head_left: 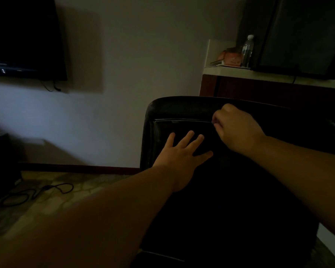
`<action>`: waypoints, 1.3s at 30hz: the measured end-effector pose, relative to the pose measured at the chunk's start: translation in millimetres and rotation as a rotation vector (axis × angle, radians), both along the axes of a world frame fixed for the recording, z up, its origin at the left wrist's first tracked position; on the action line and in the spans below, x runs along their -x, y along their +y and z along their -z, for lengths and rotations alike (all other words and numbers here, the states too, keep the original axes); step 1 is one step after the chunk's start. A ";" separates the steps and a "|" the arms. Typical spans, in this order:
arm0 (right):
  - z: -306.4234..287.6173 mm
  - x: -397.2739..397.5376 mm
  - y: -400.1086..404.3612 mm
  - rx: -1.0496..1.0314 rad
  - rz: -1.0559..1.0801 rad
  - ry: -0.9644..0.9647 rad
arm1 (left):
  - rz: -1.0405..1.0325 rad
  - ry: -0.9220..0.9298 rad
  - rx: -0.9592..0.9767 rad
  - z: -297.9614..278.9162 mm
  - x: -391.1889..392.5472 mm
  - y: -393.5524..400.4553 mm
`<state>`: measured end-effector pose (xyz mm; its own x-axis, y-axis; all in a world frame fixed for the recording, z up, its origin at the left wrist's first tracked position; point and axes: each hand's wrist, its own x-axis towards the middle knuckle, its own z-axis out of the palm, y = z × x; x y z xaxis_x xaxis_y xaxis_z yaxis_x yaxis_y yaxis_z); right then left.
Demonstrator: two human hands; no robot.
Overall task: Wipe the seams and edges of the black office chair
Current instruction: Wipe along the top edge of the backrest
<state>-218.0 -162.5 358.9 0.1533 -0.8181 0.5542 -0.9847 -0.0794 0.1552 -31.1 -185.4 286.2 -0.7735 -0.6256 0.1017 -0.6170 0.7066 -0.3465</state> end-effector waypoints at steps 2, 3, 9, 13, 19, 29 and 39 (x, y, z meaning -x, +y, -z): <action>-3.3 1.3 -0.8 0.060 0.011 -0.043 | 0.007 0.003 0.001 0.3 -0.8 -1.2; -4.0 1.6 -1.4 0.089 0.019 -0.066 | 0.007 0.003 0.002 0.4 -0.8 -1.3; -2.5 -2.6 -2.8 0.030 -0.002 -0.030 | 0.010 -0.008 -0.025 1.4 -3.2 -0.1; 4.3 -9.9 -1.9 -0.005 0.028 0.014 | 0.001 -0.015 -0.032 2.0 -1.8 -2.0; -1.8 -9.9 -6.1 -0.034 0.026 0.042 | 0.006 -0.016 -0.027 1.5 -2.5 -0.4; -6.8 -13.0 -8.8 -0.044 -0.027 -0.006 | 0.014 -0.126 -0.020 -8.3 -5.4 -2.6; 2.7 -15.8 -9.6 0.088 -0.017 -0.116 | 0.010 -0.091 0.006 -0.4 -5.3 -3.3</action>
